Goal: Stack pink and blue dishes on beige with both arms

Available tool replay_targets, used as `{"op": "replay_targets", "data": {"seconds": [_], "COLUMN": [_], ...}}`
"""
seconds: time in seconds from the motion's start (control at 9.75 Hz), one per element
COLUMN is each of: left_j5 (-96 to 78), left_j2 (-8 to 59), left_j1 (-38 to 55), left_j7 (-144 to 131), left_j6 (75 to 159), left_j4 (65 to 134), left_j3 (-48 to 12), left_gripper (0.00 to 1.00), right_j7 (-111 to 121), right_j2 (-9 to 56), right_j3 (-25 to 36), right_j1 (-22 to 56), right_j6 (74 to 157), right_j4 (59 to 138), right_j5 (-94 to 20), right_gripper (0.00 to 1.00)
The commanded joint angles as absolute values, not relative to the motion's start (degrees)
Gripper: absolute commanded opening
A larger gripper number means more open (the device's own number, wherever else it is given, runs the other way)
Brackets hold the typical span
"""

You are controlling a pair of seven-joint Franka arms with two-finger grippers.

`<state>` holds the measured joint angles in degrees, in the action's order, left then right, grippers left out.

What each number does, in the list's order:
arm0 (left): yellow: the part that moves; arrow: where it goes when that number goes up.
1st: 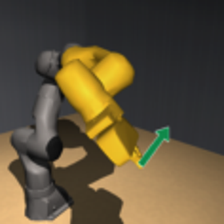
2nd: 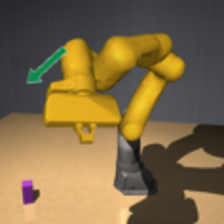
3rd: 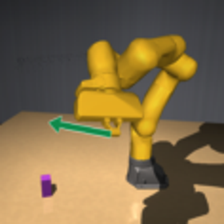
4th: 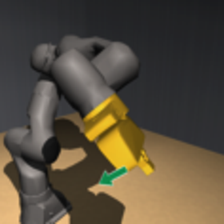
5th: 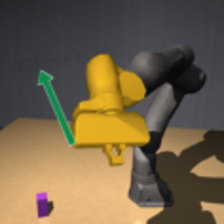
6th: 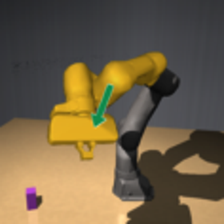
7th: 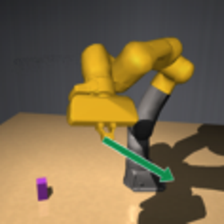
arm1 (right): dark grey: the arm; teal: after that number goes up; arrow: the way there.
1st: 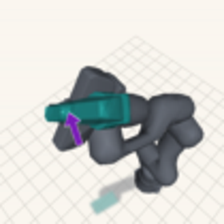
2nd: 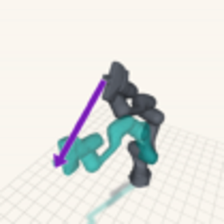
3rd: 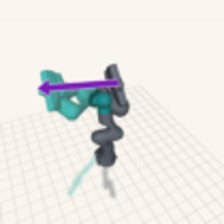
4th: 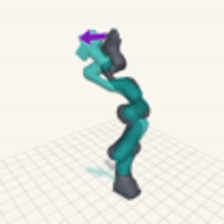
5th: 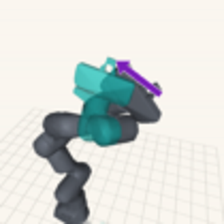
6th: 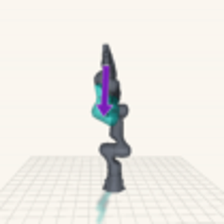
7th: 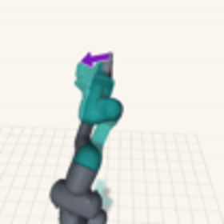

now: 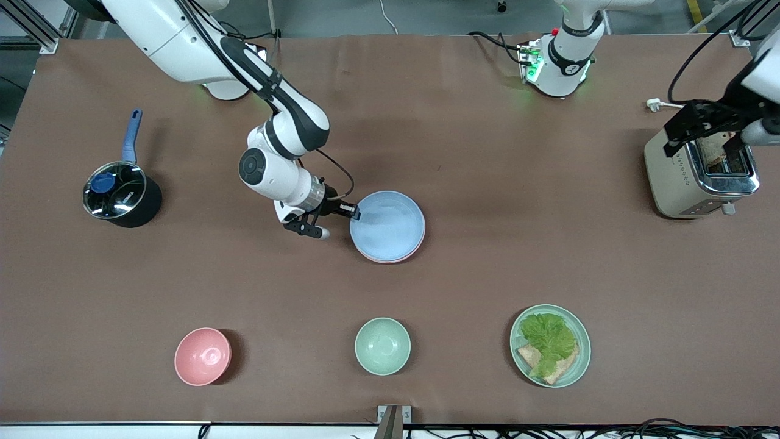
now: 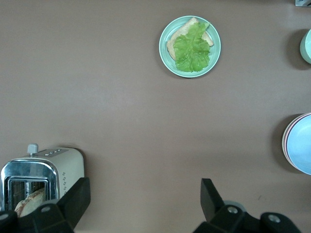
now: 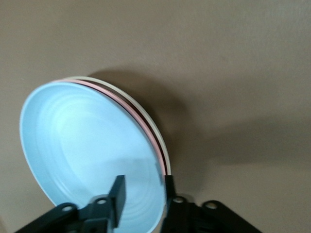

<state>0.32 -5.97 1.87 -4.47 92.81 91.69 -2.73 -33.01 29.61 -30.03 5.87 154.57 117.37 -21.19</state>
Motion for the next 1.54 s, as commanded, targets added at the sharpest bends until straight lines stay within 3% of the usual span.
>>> {"op": "replay_targets", "data": {"seconds": [0.0, 0.1, 0.31, 0.51, 0.72, 1.03, 1.44], "left_j5": [-0.27, 0.0, 0.09, -0.61, -0.88, -0.88, -1.41], "left_j2": [-1.42, -0.54, -0.96, -2.1, -2.2, -2.2, -3.6], "left_j1": [1.67, 1.67, 1.58, 1.32, 1.32, 2.11, 2.11], "left_j7": [-3.78, -3.87, -3.61, -4.48, -4.04, -4.83, -5.01], "left_j6": [85.29, 83.51, 82.97, 82.88, 83.05, 83.32, 84.19], "left_j4": [84.06, 82.54, 83.23, 84.81, 85.25, 85.52, 87.88], "left_j3": [-2.73, -2.72, -2.64, -2.55, -1.76, -1.76, -1.93], "left_gripper": [1.0, 1.0, 1.0, 1.0, 1.0, 1.0, 1.0], "right_j7": [-34.01, -34.1, -32.88, -26.67, -14.05, -9.76, 1.49], "right_j2": [18.77, 14.81, 4.36, 2.46, 1.85, 2.11, 2.2], "right_j3": [-30.06, -29.88, -18.79, -9.45, -0.22, 2.02, 6.33], "right_j1": [1.52, -1.81, -0.98, -0.7, 0.08, -1.22, -1.93], "right_j6": [143.6, 137.87, 125.23, 107.93, 98.74, 94.22, 89.76], "right_j4": [118.57, 118.04, 113.24, 98.43, 92.13, 85.1, 84.29], "right_j5": [-18.56, -13.76, -7.59, -3.62, -2.64, 0.77, 1.76], "right_gripper": [1.0, 1.0, 1.0, 1.0, 1.0, 1.0, 1.0]}}
